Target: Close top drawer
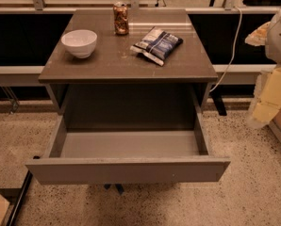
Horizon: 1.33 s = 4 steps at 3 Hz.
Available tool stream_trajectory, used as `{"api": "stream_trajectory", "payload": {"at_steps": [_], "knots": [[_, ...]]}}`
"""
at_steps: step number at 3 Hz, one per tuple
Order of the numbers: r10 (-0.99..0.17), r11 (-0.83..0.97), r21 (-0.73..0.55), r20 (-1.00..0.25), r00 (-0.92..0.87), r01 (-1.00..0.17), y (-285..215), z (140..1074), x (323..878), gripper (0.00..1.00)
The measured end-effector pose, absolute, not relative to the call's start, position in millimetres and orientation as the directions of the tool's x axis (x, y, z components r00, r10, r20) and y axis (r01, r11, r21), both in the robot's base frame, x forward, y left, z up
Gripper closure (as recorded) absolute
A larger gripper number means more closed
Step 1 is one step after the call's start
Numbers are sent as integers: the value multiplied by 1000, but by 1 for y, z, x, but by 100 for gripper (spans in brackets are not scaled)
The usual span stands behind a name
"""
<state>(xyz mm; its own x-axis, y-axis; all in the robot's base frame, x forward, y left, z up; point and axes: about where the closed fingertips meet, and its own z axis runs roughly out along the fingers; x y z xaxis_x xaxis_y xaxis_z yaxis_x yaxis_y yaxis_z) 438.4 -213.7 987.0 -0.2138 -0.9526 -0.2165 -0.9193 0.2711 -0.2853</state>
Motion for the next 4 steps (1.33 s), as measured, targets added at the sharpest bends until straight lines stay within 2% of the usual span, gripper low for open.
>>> {"api": "stream_trajectory", "payload": {"at_steps": [1,3,4], "knots": [[-953,271,-285,-216,-214,-919,-214,987,438,0],[-969,223,-316,-173,-175,-922,-207,968,432,47],[-970,216,-300,-172,-170,-929,-203,962,431,77]]}}
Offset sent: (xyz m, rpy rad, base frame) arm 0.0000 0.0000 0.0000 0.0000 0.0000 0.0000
